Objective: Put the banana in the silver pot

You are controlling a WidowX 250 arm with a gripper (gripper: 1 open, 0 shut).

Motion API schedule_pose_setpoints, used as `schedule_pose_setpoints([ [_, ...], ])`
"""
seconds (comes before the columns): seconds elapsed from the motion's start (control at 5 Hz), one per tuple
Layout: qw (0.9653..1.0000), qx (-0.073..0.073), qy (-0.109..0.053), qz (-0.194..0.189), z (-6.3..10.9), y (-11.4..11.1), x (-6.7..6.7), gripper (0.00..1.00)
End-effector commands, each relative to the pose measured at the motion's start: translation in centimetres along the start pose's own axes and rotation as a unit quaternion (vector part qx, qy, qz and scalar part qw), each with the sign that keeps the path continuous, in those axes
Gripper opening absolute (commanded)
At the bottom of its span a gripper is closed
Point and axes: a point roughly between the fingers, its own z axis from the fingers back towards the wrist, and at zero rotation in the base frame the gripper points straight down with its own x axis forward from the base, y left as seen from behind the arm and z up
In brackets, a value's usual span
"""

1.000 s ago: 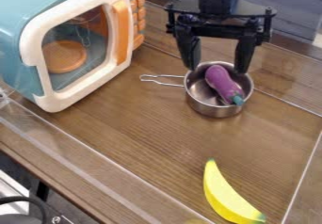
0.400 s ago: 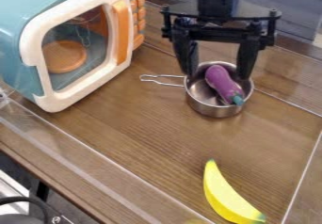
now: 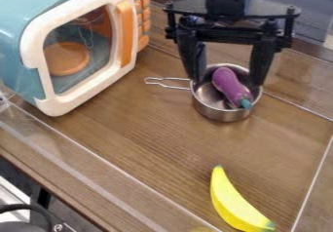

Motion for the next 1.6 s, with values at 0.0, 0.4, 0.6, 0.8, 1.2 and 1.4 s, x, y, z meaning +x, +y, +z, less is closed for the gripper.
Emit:
schedule_pose_setpoints([
  [0.0,0.9999,-0.004,-0.014,-0.004,1.3,-0.3,-0.9,1.00],
  [0.4,0.9998,-0.004,-0.017,-0.003,2.1,-0.6,-3.0,1.00],
  [0.6,0.9998,-0.003,-0.020,-0.002,2.4,-0.7,-4.0,1.00],
  [0.8,0.9997,-0.003,-0.023,-0.004,2.2,-0.8,-5.1,1.00],
  [1.2,0.9994,-0.008,-0.032,0.012,-1.8,-0.6,-5.5,1.00],
  [1.4,0.9991,-0.008,-0.032,0.025,-2.4,-0.9,-5.8,1.00],
])
